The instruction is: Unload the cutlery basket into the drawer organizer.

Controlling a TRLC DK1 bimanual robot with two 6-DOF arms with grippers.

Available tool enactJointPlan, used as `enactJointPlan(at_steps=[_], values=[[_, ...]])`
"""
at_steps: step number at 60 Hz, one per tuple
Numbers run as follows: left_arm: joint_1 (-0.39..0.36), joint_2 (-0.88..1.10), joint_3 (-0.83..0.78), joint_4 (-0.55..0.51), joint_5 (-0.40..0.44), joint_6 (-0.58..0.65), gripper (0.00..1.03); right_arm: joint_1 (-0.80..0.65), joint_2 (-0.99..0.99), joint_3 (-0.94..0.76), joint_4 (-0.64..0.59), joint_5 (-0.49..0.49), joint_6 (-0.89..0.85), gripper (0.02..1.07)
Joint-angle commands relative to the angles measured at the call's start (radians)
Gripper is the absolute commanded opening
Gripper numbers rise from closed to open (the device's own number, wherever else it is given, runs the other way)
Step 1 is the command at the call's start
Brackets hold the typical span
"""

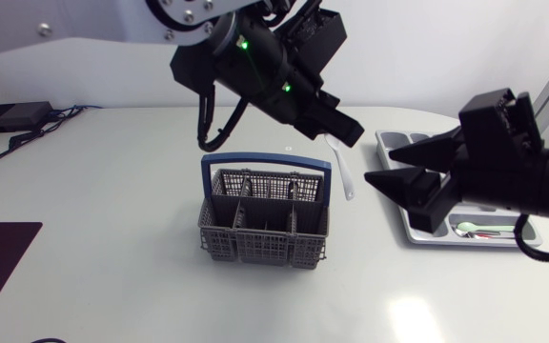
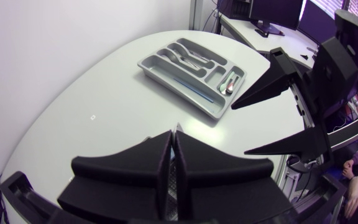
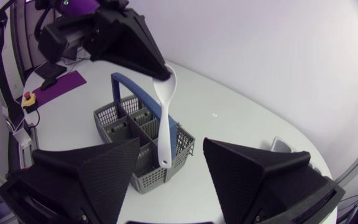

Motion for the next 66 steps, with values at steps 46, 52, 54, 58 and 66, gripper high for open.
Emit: enactJointPlan(at_steps=[46,52,54,58,66], values=[[0.029,0.066,0.087,-0.03,0.058,-0.067,0.03,0.1,0.302,0.172,0.043,0.088,0.067,0.43],[0.027,0.066,0.084,-0.03,0.058,-0.069,0.03,0.102,0.305,0.169,0.043,0.088,0.065,0.38],[0.027,0.066,0.084,-0.03,0.058,-0.07,0.03,0.102,0.306,0.169,0.043,0.088,0.065,0.37],[0.027,0.066,0.084,-0.03,0.061,-0.07,0.03,0.102,0.312,0.166,0.046,0.088,0.064,0.29],[0.029,0.066,0.084,-0.03,0.062,-0.072,0.03,0.105,0.314,0.158,0.049,0.088,0.059,0.16]])
